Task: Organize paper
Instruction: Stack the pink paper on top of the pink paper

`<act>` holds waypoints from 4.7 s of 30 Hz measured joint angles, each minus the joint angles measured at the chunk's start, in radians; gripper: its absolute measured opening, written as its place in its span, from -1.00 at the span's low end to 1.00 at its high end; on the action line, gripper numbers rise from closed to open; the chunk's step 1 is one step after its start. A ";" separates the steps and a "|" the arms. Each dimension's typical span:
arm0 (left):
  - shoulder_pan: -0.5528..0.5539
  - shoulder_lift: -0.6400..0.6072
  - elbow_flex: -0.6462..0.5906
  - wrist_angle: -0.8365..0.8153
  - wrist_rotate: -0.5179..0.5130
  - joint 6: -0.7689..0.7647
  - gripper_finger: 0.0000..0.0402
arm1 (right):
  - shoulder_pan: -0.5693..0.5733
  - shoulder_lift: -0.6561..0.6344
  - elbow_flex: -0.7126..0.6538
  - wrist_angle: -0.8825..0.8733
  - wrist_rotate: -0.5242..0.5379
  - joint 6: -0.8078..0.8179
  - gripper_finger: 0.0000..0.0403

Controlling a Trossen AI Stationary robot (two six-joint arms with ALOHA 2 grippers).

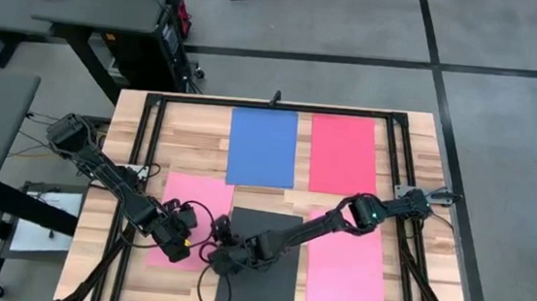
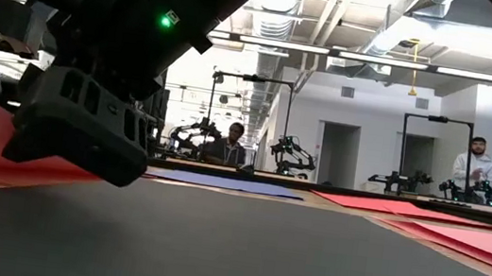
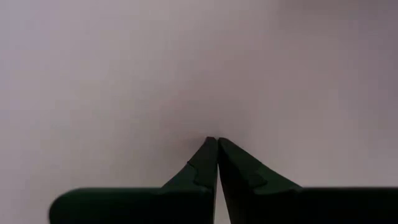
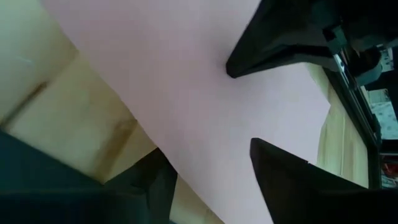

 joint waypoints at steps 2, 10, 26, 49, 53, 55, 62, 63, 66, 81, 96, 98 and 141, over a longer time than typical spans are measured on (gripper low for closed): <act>0.000 0.000 0.000 0.000 0.000 0.000 -1.00 | -0.003 0.000 0.000 0.000 0.000 0.000 -0.11; 0.000 -0.001 0.000 0.004 -0.004 0.012 -1.00 | -0.009 0.000 0.000 0.000 -0.001 -0.001 -0.75; -0.019 -0.035 0.270 -0.492 -0.177 0.013 -1.00 | -0.009 0.000 0.000 0.032 0.002 -0.002 -1.00; -0.481 -0.038 0.603 -0.824 -0.744 -0.098 -1.00 | -0.055 -0.076 0.098 -0.048 -0.011 0.182 -1.00; -0.484 -0.038 0.679 -0.951 -0.804 -0.098 -1.00 | -0.067 -0.119 0.135 -0.086 0.024 0.119 -1.00; -0.484 -0.040 0.730 -1.006 -0.861 -0.096 -1.00 | -0.072 -0.146 0.140 -0.108 0.033 0.108 -1.00; -0.483 -0.040 0.897 -1.070 -0.964 0.031 -1.00 | -0.075 -0.249 0.144 -0.178 0.068 0.105 -1.00; -0.483 -0.040 0.914 -1.063 -0.969 0.051 -1.00 | -0.075 -0.253 0.144 -0.192 0.068 0.105 -1.00; -0.483 -0.040 0.942 -1.062 -0.971 0.088 -1.00 | -0.075 -0.252 0.141 -0.202 0.082 0.103 -1.00; -0.480 -0.048 0.981 -1.111 -0.883 0.177 -0.56 | -0.048 -0.463 0.143 -0.439 0.272 0.167 -1.00; -0.480 -0.050 0.837 -0.909 -1.064 0.149 -0.35 | 0.134 -0.761 0.140 -0.688 0.483 0.399 -1.00; -0.504 -0.052 0.779 -0.910 -1.144 0.073 -0.35 | 0.159 -0.795 0.141 -0.719 0.488 0.459 -1.00; 0.449 -0.247 -0.168 1.253 0.035 1.063 -0.14 | 0.243 -0.850 0.141 -0.628 0.509 0.438 -1.00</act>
